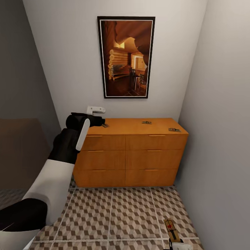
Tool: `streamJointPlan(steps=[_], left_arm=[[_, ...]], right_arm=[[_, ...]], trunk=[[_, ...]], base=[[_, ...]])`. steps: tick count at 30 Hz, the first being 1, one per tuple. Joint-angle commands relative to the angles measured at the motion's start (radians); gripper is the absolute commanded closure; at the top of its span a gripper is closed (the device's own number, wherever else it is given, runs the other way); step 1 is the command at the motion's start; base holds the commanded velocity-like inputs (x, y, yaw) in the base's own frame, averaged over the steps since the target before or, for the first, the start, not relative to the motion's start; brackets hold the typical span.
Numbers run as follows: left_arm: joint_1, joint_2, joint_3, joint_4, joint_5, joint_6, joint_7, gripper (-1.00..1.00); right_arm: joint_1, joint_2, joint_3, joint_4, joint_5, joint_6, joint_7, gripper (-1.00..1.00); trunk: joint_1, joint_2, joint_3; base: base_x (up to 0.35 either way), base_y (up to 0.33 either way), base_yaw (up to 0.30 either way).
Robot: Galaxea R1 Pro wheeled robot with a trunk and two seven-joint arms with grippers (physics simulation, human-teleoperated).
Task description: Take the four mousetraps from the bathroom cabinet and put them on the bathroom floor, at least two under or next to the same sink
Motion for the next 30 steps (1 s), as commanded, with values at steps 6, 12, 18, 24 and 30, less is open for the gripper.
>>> streamJointPlan(steps=[6,12,18,24,30], left_arm=[[-0.001,0.001,-0.001,0.016,0.011,0.002,0.009,-1.0],[-0.001,0.001,-0.001,0.06,0.012,0.001,0.008,-1.0],[-0.001,0.001,-0.001,0.08,0.012,0.0,0.008,-1.0],[-0.001,0.0,-0.001,0.083,0.012,0.0,0.007,-1.0],[-0.001,0.001,-0.001,0.085,0.012,0.0,0.007,-1.0]], right_arm=[[-0.001,0.0,-0.007,0.001,0.008,-0.003,-0.003,1.0],[-0.001,0.0,-0.007,0.001,0.008,-0.003,-0.003,1.0],[-0.001,-0.001,-0.007,0.0,0.008,-0.003,-0.003,1.0],[-0.001,-0.001,-0.007,0.001,0.008,-0.003,-0.003,1.0],[-0.001,-0.001,-0.007,0.001,0.008,-0.003,-0.003,1.0]], trunk=[[0.0,-0.001,-0.001],[0.0,-0.001,-0.001],[0.0,-0.001,-0.001],[0.0,-0.001,-0.001],[0.0,-0.001,-0.001]], base=[[0.0,0.0,0.0],[0.04,0.0,0.0],[0.196,0.0,0.0],[0.238,0.0,0.0],[0.225,0.0,0.0]])
